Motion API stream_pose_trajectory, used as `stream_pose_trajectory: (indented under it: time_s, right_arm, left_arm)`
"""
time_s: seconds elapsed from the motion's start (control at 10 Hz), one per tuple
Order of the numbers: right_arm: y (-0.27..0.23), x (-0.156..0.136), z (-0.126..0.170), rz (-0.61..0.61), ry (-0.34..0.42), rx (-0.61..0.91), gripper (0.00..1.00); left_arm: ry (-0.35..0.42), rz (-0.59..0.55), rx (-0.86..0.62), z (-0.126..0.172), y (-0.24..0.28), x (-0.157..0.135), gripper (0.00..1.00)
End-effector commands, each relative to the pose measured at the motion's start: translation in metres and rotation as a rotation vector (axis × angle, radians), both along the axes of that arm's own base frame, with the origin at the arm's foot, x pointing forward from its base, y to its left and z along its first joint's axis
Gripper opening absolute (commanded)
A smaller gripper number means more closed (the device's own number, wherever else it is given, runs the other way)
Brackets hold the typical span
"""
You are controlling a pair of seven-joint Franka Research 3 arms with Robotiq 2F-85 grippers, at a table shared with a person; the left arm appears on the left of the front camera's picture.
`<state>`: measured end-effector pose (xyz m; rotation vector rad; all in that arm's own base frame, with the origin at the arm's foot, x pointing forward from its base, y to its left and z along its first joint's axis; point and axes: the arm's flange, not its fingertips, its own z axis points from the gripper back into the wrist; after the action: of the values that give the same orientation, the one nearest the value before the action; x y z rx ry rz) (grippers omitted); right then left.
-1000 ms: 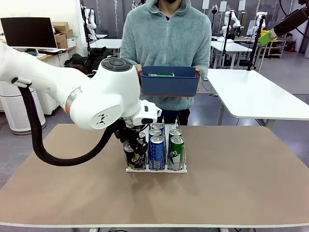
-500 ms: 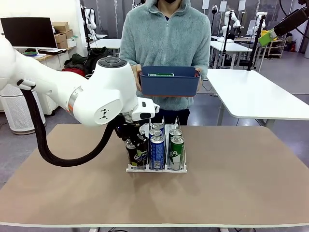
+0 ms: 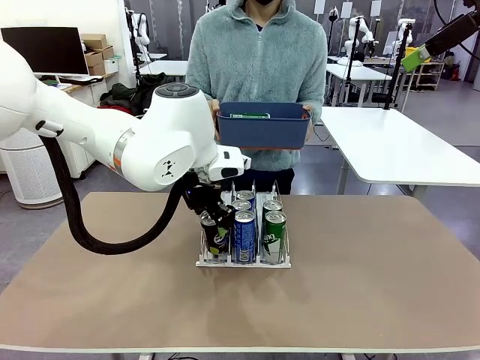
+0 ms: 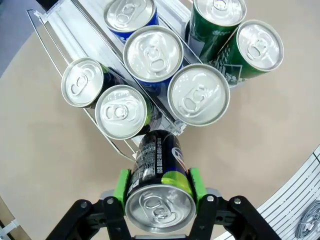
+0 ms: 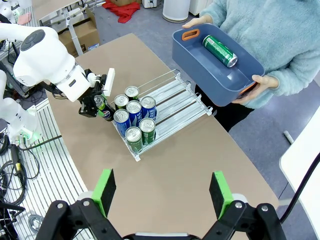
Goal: Fill the beverage cans into the dispenser.
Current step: Place the picked Pepsi coke in the line of the Automatic Can Dispenser with the same cans.
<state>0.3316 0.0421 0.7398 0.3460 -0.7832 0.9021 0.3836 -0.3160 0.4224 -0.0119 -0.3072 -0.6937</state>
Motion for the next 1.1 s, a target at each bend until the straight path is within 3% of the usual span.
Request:
stream_pose_trajectory:
  time_s: [0.0,0.2,0.7,1.0]
  right_arm:
    - [0.001,0.0,-0.001,0.002,0.001,-0.002,1.0]
    - [0.001,0.0,-0.001,0.002,0.001,-0.002,1.0]
    - [0.001,0.0,-0.001,0.002,0.001,-0.002,1.0]
    - [0.001,0.0,-0.001,0.002,0.001,-0.002,1.0]
  left_arm:
    - [-0.009,0.002,-0.003,0.002,0.002,0.0,0.58]
    - [0.003,-0.001,0.003,-0.002,0.0,-0.001,0.58]
    - [-0.105,0.009,-0.001,-0.024,0.004,0.044,0.58]
    - [-0.102,0.01,-0.038,-0.025,0.008,0.059,0.58]
